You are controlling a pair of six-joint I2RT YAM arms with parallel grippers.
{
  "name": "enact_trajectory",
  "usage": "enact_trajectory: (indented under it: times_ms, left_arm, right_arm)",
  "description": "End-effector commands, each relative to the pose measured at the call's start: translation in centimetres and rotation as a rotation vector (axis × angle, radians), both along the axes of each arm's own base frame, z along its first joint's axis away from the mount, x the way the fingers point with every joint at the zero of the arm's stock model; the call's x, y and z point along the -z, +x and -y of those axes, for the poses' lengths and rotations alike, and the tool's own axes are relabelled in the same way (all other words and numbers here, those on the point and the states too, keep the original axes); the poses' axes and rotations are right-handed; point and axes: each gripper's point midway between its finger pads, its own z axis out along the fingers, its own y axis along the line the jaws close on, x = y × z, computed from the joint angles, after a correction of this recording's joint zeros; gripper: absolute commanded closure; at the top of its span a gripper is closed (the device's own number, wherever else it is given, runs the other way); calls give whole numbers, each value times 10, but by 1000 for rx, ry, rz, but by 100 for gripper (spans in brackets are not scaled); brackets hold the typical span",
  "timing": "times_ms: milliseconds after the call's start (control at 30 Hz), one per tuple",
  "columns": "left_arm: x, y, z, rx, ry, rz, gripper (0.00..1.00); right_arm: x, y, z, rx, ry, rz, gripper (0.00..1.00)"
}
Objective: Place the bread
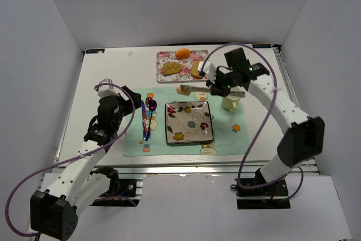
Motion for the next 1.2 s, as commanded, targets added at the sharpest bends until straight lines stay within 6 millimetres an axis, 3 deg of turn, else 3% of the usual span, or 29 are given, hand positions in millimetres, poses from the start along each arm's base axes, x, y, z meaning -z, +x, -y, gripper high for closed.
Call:
enact_trajectory:
  times_ms: [0,100,300,333,533,867,1000,1067,1100,1167]
  left_arm:
    - [-20,3,2,6,-21,55,8]
    - [-20,4,3,13,-25,56,8]
    - [-20,6,6,24,-26,56,8]
    - [-21,6,6,24,-26,58,8]
    - [-23,2,4,17,-36,66,8]
    - [-24,-3,1,6,-43,70,8]
    - [-27,-2,2,10,-48,78,8]
    - [-28,-1,4,16,-52,80,9]
    - [-27,0,5,19,-52,78,12]
    - [-28,1,7,29,-57,79,16]
  right_arm:
    - [31,-65,10,-99,-20,-119,82]
    - [50,-90,23,-90,-49,-157,80]
    - [63,-103,27,-60,-48,-187,74]
    - [64,-105,28,-60,-50,-197,69]
    - [53,-116,23,-105,-11,-212,52]
    - [18,-118,10,-111,93,-180,52]
    - [-5,-97,8,-33,160,-107,59]
    - [-17,-73,13,57,194,-64,66]
    - [-19,-65,17,95,203,-57,74]
    - [-29,-36,34,210,239,-18,82]
